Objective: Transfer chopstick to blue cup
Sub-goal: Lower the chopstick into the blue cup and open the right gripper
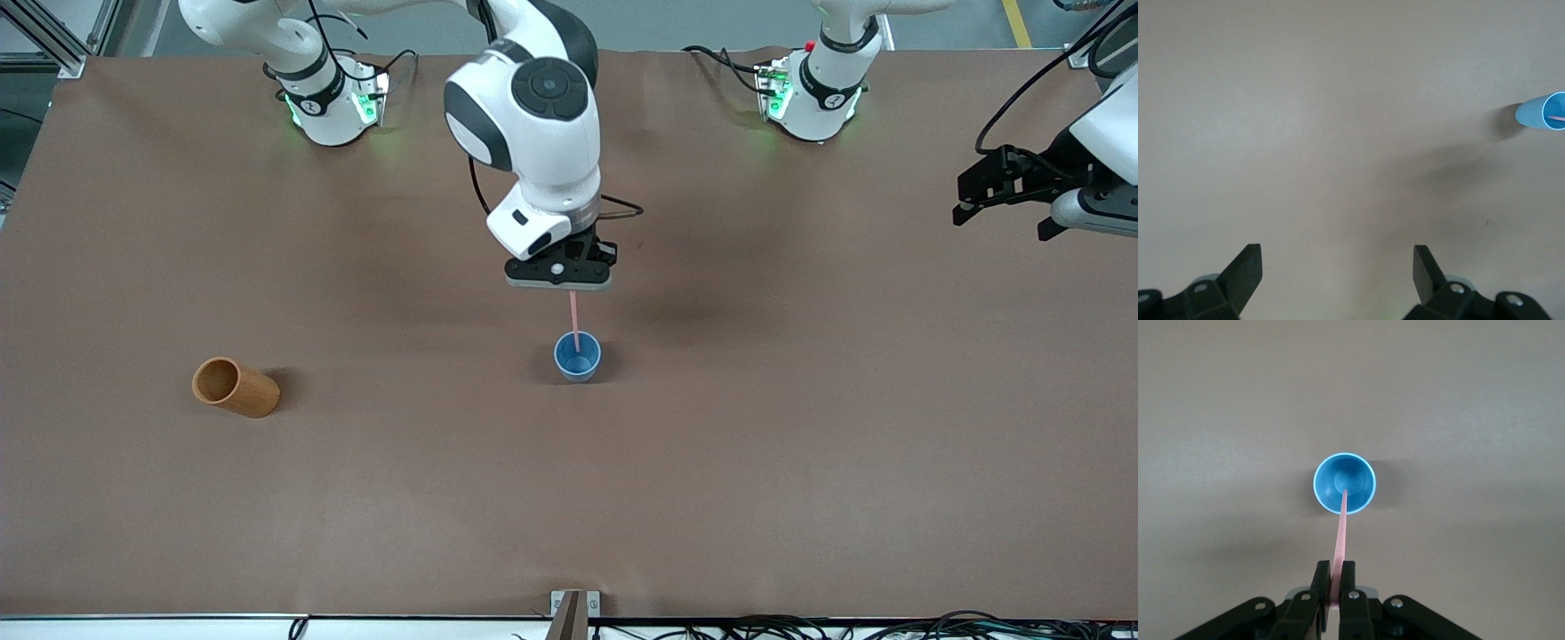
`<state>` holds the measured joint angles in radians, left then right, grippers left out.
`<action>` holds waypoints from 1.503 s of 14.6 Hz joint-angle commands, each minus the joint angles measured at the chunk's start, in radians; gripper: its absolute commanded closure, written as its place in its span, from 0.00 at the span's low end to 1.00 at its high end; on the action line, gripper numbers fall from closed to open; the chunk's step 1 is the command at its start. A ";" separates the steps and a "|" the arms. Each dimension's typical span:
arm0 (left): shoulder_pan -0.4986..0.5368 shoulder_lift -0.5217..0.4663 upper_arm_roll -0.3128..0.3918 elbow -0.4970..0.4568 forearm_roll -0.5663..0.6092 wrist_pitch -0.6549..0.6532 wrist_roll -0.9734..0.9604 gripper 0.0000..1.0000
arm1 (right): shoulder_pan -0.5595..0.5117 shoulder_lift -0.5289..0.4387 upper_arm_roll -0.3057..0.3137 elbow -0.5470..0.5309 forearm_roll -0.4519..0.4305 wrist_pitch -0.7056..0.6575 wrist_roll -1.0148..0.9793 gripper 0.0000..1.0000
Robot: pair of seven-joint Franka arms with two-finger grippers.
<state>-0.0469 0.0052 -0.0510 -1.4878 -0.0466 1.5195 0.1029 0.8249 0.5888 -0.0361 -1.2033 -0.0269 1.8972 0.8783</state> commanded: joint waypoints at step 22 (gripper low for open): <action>0.004 0.030 -0.007 0.030 0.010 0.008 0.012 0.00 | -0.187 -0.187 -0.019 -0.039 -0.015 -0.028 -0.209 0.00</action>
<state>-0.0473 0.0222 -0.0554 -1.4850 -0.0466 1.5307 0.1032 0.7005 0.5035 -0.0717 -1.1962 -0.0283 1.9328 0.7038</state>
